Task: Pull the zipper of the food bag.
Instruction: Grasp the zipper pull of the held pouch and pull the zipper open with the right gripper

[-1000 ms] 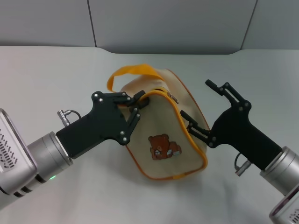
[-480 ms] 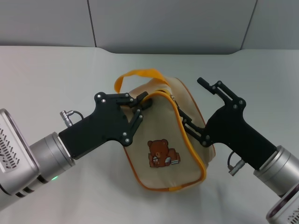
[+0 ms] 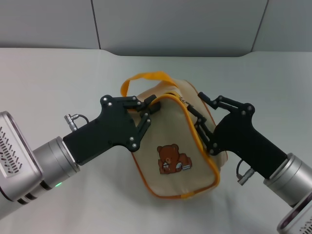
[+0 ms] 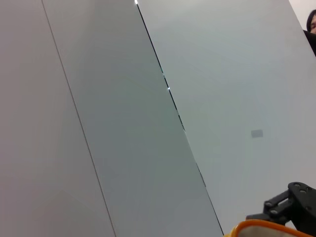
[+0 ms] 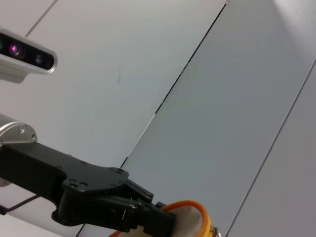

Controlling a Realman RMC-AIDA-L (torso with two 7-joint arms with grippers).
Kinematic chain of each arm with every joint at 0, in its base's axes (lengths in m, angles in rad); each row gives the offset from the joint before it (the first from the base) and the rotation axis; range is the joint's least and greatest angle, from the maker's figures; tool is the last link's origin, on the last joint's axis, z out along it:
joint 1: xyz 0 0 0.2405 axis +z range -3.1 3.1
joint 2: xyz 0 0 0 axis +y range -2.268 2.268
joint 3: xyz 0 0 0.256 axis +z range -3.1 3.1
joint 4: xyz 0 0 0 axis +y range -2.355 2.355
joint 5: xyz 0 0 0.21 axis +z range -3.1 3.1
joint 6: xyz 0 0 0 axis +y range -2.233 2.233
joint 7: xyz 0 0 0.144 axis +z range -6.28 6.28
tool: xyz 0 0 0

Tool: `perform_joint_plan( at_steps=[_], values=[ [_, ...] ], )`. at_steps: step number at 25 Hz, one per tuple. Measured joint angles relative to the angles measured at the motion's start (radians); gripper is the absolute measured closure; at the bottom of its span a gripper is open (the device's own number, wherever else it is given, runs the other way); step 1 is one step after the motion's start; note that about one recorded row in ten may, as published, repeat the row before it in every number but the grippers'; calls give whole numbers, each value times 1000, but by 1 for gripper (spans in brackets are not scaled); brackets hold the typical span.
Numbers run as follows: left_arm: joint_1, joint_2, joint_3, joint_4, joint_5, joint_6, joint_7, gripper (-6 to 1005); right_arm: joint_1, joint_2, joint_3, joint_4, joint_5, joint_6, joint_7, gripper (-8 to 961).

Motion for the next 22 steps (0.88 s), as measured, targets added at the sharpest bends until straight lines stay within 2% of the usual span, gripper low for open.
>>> perform_joint_plan(
  at_steps=[9,16,22],
  values=[
    [0,0,0,-1,0,0,-1,936,0,0,-3,2,0,8,0,904],
    [0,0,0,-2,0,4,-2,935,0,0,-4,1,-6,9,-1,954],
    [0,0,0,-1,0,5,-2,935,-17,0,5,-4,-11,11,-47,894]
  ],
)
